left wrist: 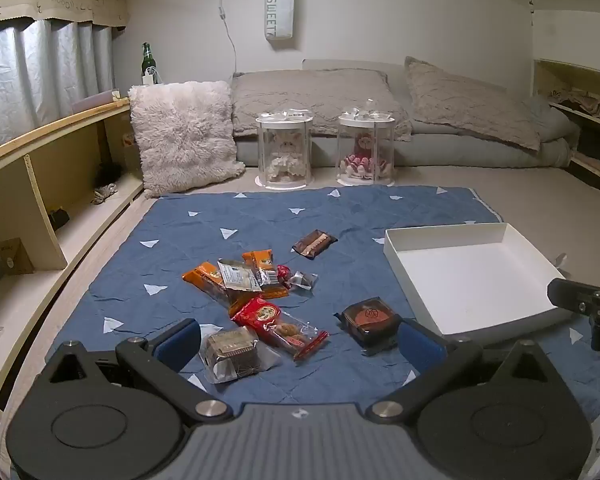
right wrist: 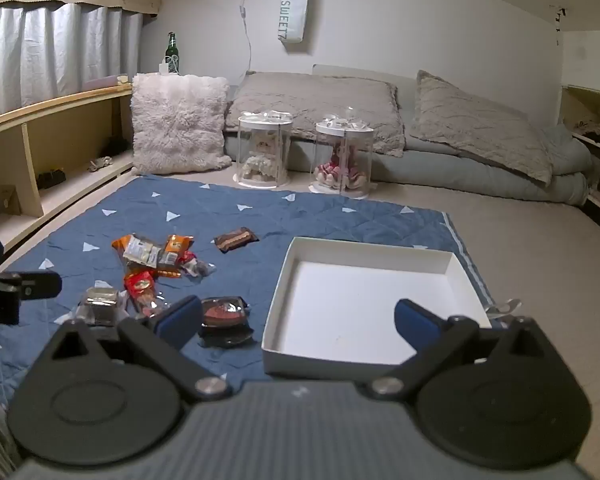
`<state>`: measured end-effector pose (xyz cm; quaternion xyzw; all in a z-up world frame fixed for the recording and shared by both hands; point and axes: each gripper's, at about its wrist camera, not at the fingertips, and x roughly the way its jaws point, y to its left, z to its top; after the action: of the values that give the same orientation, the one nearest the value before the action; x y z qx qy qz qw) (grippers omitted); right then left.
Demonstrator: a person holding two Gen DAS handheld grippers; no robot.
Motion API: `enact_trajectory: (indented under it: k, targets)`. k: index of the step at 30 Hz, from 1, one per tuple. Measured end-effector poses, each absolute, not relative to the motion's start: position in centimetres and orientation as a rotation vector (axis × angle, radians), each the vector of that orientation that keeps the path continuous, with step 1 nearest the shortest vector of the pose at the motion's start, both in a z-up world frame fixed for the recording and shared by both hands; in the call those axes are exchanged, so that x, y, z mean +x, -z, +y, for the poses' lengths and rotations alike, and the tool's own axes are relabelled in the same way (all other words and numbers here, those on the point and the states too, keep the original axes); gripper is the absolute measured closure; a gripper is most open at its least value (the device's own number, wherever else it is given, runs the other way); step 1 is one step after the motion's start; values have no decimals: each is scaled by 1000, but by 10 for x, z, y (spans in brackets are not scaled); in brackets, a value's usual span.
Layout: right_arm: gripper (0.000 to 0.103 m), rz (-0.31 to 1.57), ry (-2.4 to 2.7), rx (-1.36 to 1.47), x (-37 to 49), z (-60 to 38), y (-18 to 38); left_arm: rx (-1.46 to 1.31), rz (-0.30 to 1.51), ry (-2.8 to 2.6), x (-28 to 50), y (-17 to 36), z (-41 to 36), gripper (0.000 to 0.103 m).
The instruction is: Organize snacks
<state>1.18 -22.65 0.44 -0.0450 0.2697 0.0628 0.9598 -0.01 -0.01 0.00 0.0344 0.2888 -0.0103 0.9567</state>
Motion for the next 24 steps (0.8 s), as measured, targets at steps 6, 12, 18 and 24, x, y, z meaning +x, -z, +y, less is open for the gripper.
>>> enact_trajectory:
  k: [6,12,18,24]
  targets:
    - [0,549,-127,-90,12,-226,-4,71,590,22,0,0,-2,0]
    - [0,550,-127,-90,13,-226,-4,66,590,18,0,0,0,0]
    - [0,551,-126,-89,13,-226,-4,66,591,18,0,4,-3,0]
    - [0,553,-126,-89,13,-228,-5,64,592,20,0,4,-2,0]
